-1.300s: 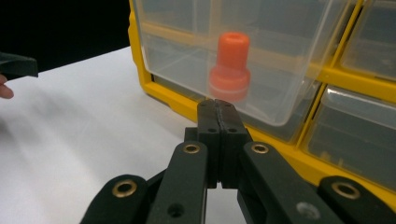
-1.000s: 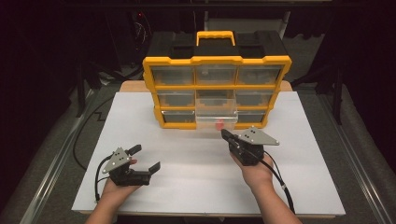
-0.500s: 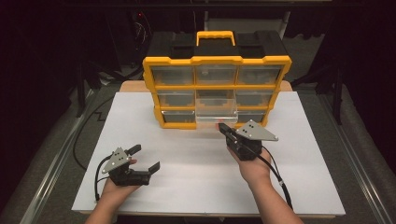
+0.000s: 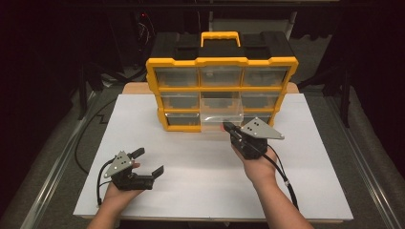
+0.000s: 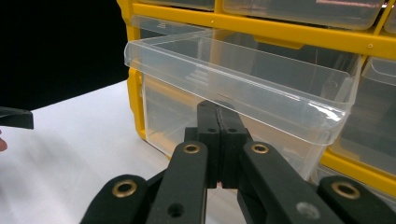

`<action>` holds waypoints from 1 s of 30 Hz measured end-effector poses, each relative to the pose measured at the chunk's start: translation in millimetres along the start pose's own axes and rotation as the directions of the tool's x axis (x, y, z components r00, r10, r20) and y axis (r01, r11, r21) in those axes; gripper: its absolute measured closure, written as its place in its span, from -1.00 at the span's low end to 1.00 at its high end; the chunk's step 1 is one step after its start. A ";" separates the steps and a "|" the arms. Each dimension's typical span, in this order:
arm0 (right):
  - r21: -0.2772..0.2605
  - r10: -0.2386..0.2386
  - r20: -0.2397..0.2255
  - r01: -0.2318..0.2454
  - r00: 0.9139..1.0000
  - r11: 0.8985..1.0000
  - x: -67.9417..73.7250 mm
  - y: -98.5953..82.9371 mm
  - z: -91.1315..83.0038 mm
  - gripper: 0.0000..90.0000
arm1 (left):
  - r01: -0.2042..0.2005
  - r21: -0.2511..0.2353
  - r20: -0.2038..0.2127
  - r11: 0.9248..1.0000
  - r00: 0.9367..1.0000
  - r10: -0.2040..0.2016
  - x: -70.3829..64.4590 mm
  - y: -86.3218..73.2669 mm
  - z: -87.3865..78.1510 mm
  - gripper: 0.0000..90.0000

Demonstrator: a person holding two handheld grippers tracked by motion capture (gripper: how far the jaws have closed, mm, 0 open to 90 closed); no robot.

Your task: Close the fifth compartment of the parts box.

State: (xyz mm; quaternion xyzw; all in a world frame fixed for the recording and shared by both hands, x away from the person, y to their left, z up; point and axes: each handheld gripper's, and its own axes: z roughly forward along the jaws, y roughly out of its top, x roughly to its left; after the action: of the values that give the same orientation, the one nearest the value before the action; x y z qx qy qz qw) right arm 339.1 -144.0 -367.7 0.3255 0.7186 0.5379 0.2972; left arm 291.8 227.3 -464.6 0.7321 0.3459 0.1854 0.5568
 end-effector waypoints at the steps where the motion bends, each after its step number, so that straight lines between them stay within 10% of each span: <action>1: -0.002 0.003 0.001 -0.003 1.000 1.000 0.0 0.2 0.8 1.00 | 0.000 -0.001 0.000 1.000 1.000 0.000 0.0 0.0 -0.1 -0.99; 30: 0.013 0.003 0.035 -0.004 0.999 1.000 -12.2 6.1 24.0 1.00 | -0.003 0.012 0.000 1.000 1.000 0.003 -1.2 -0.6 0.7 -0.99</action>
State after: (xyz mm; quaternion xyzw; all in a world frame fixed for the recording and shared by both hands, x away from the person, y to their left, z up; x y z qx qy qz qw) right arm 366.1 -138.4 -366.8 0.3381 0.7163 0.5279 0.3066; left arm 291.3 226.1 -465.3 0.7359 0.3460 0.1844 0.5521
